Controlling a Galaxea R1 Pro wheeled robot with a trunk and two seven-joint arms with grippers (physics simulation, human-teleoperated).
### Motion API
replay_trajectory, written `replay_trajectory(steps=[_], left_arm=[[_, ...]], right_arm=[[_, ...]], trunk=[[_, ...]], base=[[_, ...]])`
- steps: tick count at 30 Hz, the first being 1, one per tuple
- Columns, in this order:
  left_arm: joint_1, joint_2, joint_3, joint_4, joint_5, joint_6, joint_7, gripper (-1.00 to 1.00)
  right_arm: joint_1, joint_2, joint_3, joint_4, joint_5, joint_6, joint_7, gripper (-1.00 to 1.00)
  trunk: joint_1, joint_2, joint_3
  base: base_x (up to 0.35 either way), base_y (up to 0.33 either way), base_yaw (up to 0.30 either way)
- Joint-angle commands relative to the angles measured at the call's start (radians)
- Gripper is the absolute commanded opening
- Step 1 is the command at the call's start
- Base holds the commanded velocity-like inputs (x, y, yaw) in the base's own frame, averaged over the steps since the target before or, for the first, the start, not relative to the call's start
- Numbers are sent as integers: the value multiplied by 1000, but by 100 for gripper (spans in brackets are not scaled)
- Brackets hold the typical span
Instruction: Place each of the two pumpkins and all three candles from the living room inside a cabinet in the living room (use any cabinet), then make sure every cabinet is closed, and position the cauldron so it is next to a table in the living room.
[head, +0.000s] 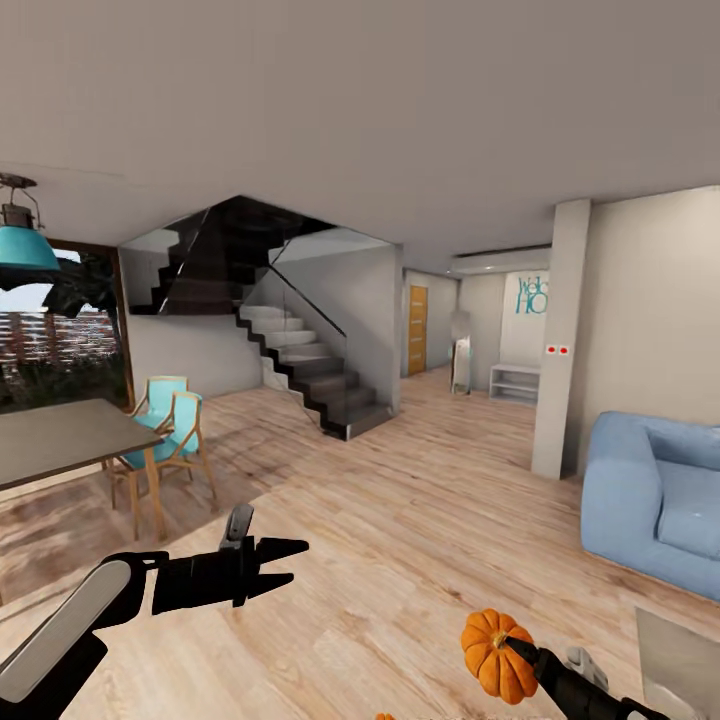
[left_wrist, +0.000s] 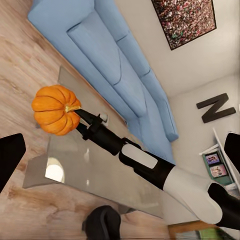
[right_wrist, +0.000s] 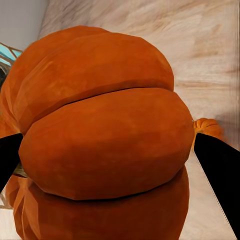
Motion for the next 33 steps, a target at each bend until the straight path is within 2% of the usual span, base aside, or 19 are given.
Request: replay_trajectory(steps=[1, 7, 11, 13, 33], left_arm=[[-1, 1, -1, -1, 7, 1, 6, 100], [-1, 1, 0, -1, 7, 1, 6, 100], [0, 1, 0, -1, 7, 1, 7, 100], [0, 1, 0, -1, 7, 1, 7, 100], [-1, 1, 0, -1, 7, 0, 7, 100]], right_arm=[[-2, 0, 5, 3, -11, 7, 4, -100], [-2, 0, 5, 2, -11, -9, 6, -100], [-2, 2, 8, 1, -5, -102, 18, -100], [-2, 2, 12, 0, -1, -124, 20, -100], [-2, 4, 8, -6, -7, -129, 17, -100]], trunk=[[0, -1, -2], [0, -1, -7], [0, -1, -9], [0, -1, -9], [0, -1, -9]], base=[[95, 18, -263], [234, 4, -263], [224, 0, -192], [289, 0, -41], [191, 15, -2]])
